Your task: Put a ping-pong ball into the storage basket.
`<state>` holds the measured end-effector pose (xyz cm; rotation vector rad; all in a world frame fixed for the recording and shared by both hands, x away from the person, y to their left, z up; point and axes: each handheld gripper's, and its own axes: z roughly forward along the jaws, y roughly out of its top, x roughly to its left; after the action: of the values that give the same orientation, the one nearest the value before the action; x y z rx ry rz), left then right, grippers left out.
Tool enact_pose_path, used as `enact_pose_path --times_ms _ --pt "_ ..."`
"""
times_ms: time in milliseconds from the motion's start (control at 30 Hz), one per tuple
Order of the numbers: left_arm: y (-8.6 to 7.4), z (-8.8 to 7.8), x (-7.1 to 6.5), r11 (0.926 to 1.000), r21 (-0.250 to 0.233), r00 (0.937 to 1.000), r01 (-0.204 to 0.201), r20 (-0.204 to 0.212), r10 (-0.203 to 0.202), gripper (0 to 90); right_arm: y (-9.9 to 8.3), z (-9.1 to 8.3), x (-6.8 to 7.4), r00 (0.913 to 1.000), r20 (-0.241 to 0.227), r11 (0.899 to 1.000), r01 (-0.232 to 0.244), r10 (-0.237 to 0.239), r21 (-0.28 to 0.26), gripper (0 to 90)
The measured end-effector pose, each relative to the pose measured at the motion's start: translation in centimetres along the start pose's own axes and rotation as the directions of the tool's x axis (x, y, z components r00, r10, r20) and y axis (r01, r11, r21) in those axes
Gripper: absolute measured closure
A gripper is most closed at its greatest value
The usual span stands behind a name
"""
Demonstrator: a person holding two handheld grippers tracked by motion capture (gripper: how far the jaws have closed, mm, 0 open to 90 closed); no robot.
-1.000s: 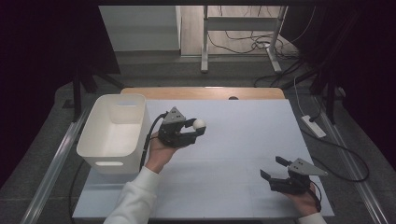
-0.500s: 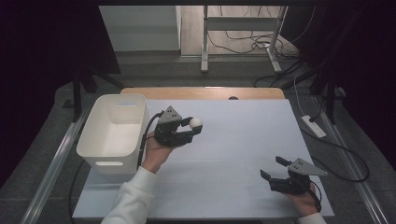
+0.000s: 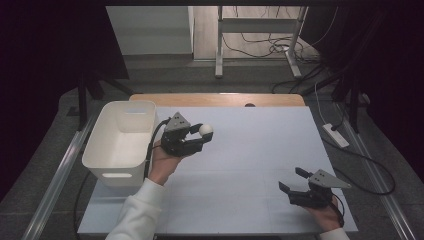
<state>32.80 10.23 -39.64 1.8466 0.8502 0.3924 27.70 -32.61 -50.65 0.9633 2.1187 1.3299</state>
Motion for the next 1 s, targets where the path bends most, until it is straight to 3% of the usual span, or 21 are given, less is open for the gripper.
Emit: enact_pose_path --times_ms 1000 --pt "0.3 -2.3 1.2 0.9995 -0.026 0.9989 0.019 -0.042 -0.02 50.7 0.0 0.0 0.0 1.0 0.003 1.0 -0.004 0.004 0.0 16.2"
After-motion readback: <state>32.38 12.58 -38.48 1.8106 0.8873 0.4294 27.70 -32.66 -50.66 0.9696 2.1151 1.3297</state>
